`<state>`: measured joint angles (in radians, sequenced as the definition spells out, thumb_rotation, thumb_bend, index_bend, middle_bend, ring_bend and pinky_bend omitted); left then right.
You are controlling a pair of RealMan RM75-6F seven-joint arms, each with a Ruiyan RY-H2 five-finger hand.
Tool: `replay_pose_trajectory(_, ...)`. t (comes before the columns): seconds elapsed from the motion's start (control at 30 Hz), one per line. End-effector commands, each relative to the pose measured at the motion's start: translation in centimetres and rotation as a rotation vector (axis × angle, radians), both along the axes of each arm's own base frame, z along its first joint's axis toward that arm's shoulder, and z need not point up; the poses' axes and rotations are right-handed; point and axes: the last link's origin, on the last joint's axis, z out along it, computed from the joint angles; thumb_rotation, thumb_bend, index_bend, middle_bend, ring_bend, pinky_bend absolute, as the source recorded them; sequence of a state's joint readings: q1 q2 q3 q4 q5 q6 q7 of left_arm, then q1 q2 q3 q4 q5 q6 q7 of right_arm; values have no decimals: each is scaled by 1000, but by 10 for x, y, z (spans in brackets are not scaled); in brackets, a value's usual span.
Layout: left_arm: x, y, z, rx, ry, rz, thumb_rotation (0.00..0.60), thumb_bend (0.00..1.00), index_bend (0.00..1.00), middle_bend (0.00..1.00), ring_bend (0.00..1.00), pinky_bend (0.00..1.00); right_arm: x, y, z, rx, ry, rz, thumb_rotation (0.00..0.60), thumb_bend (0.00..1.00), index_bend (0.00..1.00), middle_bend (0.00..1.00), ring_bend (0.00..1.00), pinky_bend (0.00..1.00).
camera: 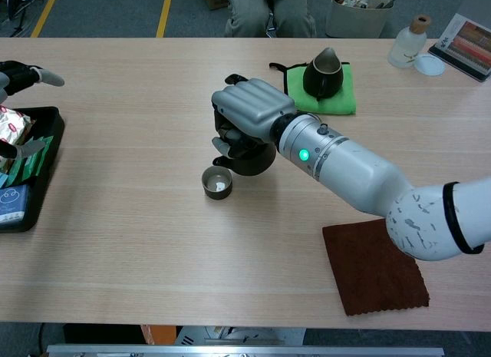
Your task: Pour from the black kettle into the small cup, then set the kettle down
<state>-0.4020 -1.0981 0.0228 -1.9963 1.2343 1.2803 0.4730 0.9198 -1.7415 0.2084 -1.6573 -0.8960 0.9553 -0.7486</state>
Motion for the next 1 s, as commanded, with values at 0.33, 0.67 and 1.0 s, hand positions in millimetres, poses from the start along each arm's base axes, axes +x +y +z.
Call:
replay_pose_trajectory(0.33,-4,-2,3,5,-11,14,600,271,142,135,90,89,7,-3,-10,2,79,38,600,470,1000,1000,966,30)
replay_pose_trajectory(0.67,-6,-5,3,5,-17,21,600,271,142,135,90,89,9,-6,-12,-14,153,84,600,470,1000,1000,966,30)
replay_pose_trajectory(1.0,-6,-6,3,6,-18,21,600,271,142,134,90,89,11,-10,-12,-30,202,109,600,470,1000,1000,966,30)
